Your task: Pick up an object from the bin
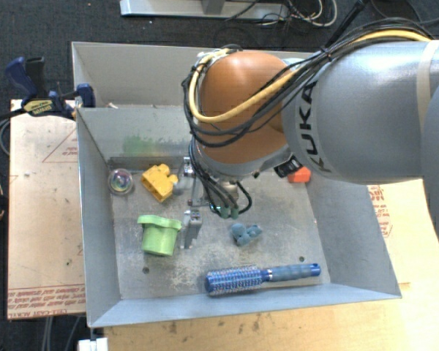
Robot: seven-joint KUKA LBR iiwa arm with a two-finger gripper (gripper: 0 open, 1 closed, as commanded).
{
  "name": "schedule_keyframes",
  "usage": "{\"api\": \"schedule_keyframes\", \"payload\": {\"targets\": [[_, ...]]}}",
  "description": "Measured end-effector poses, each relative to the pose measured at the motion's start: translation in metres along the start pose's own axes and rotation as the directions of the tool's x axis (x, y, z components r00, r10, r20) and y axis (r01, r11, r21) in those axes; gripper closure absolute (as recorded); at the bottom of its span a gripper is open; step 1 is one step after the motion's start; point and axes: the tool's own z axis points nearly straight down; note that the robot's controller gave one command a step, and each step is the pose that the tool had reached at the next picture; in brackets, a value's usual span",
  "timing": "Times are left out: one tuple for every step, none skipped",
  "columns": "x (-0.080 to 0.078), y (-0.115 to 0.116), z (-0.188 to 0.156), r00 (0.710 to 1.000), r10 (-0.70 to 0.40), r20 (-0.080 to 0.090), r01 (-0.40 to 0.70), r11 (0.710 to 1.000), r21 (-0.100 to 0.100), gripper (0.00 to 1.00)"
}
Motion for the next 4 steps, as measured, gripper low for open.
{"api": "schedule_keyframes", "payload": {"targets": [[-0.021, -0.072, 0.153, 0.989, -0.148, 0.015, 0.148, 0.989, -0.004, 0.00], [-0.023, 0.052, 0.143, 0.834, -0.552, 0.011, 0.552, 0.834, 0.001, 0.00], [-0.024, 0.044, 0.144, 0.838, -0.546, 0.003, 0.546, 0.838, 0.008, 1.00], [-0.032, 0.041, -0.086, 0.825, -0.564, 0.018, 0.564, 0.826, 0.006, 1.00]]}}
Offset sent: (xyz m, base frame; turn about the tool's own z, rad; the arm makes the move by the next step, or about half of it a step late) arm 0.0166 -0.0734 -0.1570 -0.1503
